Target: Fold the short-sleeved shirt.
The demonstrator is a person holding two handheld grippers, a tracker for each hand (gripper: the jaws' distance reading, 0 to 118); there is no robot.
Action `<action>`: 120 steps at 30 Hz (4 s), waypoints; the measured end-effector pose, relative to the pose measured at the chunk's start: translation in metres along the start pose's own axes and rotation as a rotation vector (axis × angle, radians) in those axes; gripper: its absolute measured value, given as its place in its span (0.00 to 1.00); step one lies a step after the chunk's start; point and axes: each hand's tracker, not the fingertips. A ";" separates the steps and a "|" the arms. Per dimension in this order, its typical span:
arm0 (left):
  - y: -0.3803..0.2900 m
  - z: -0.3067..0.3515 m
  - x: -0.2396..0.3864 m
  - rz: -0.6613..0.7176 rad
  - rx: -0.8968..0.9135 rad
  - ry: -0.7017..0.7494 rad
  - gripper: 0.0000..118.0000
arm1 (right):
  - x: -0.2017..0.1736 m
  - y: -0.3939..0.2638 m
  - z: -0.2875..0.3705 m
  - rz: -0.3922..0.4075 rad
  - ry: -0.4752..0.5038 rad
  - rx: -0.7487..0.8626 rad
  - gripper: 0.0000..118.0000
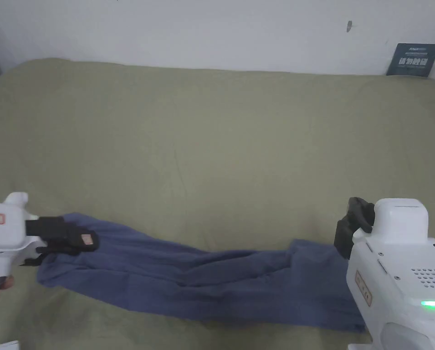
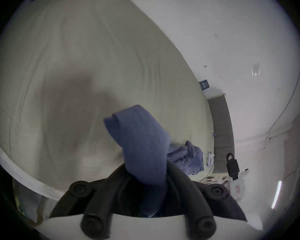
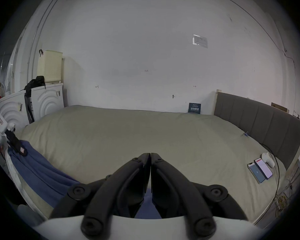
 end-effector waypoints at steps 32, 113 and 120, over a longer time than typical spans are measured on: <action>-0.076 -0.158 0.082 -0.163 -0.090 0.009 0.00 | 0.015 -0.011 0.004 -0.014 0.000 -0.032 0.06; -0.057 -0.039 0.113 -0.316 0.123 0.164 0.08 | -0.011 0.016 0.027 0.028 0.038 0.080 0.06; -0.085 -0.127 0.171 -0.406 0.025 0.208 0.08 | 0.000 0.009 0.025 0.020 0.014 0.054 0.06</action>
